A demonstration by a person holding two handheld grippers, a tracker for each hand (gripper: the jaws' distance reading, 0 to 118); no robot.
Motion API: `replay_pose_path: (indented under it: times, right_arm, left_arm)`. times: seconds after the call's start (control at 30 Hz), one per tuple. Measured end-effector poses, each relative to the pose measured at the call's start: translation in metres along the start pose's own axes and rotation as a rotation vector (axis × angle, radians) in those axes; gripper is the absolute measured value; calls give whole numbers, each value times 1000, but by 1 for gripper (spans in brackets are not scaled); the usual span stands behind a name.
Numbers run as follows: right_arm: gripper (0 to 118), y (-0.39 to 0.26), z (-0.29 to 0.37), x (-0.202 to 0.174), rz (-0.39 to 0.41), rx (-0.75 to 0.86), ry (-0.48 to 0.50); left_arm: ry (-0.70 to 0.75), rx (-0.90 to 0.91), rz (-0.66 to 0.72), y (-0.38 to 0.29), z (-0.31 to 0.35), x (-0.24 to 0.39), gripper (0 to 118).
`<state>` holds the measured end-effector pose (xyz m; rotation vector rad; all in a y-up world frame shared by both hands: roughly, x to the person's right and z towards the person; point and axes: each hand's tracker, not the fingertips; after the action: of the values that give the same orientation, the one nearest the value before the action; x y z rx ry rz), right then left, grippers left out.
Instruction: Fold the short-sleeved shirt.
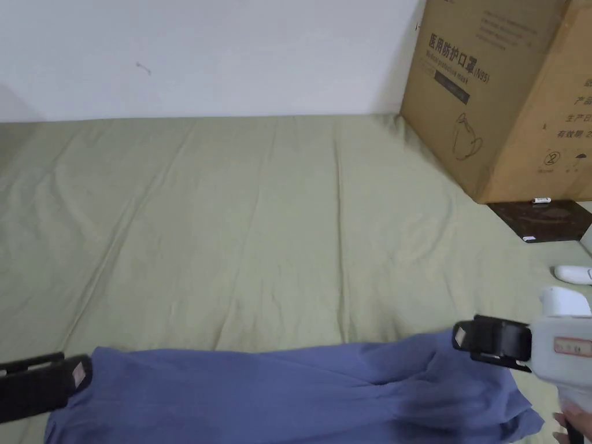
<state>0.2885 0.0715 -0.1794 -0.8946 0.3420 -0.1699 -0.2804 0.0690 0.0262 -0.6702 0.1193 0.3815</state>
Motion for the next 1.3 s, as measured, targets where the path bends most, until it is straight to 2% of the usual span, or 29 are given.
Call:
replay_pose_path:
  times: [0.1,0.2,0.23,0.27,0.3,0.33,0.37,0.53,0.6,0.7,0.77,0.8,0.83,0.87,0.93,0.97,1.13,1.2,1.23,1.3]
  right_arm:
    - [117,3,5,-35,66,56,-7]
    - [116,-2,6,-62,84,84,-8]
    - [113,1,0,-65,97,85,-1]
    - [103,0,-2,-72,123,94,10]
    - [79,-1,-5,-79,155,99,-13]
    - [14,-2,-9,-85,206,79,-44]
    - [0,-3,-11,-90,199,85,-31]
    - [0,-5,-18,-90,151,30,63]
    - [0,-5,-19,-89,145,12,65]
    - [0,-9,-21,-85,172,-13,47]
    - [0,-14,-23,-83,186,-24,34]
    - [0,-15,-25,-83,190,-34,31]
    - [0,-16,-26,-83,194,-46,28]
    - [0,-17,-28,-83,193,-64,20]
    - [0,-21,-31,-85,190,-90,5]
    - [0,-21,-32,-86,188,-99,2]
    - [0,-22,-30,-99,235,-131,-25]
    - [0,-20,-30,-105,251,-144,-21]
    - [0,-18,-30,-107,254,-148,-19]
    - [0,-14,-31,-110,252,-151,-7]
  left_arm:
    - [39,74,-51,8,6,28,118]
    - [68,62,-85,10,1,52,118]
    - [64,58,-89,9,0,55,114]
    - [52,58,-91,9,-1,60,102]
    - [38,48,-92,8,-4,63,77]
    - [46,36,-98,6,-9,66,23]
    - [46,37,-100,3,-9,69,0]
    - [52,-9,-62,7,-18,39,0]
    - [-8,-84,52,11,-30,-2,0]
    - [-232,-176,301,2,-49,-75,0]
    - [-318,-207,431,-10,-54,-101,2]
    - [-351,-191,469,-19,-58,-115,8]
    - [-319,-187,449,-22,-62,-125,23]
    - [-312,-196,452,-29,-67,-129,44]
    - [-362,-200,503,-42,-79,-143,105]
    - [-419,-173,561,-48,-85,-152,118]
    - [-635,-303,754,-83,-139,-149,118]
    - [-845,-256,792,-86,-155,-131,118]
    - [-871,-276,824,-86,-164,-125,118]
    - [-801,-258,805,-90,-176,-121,115]
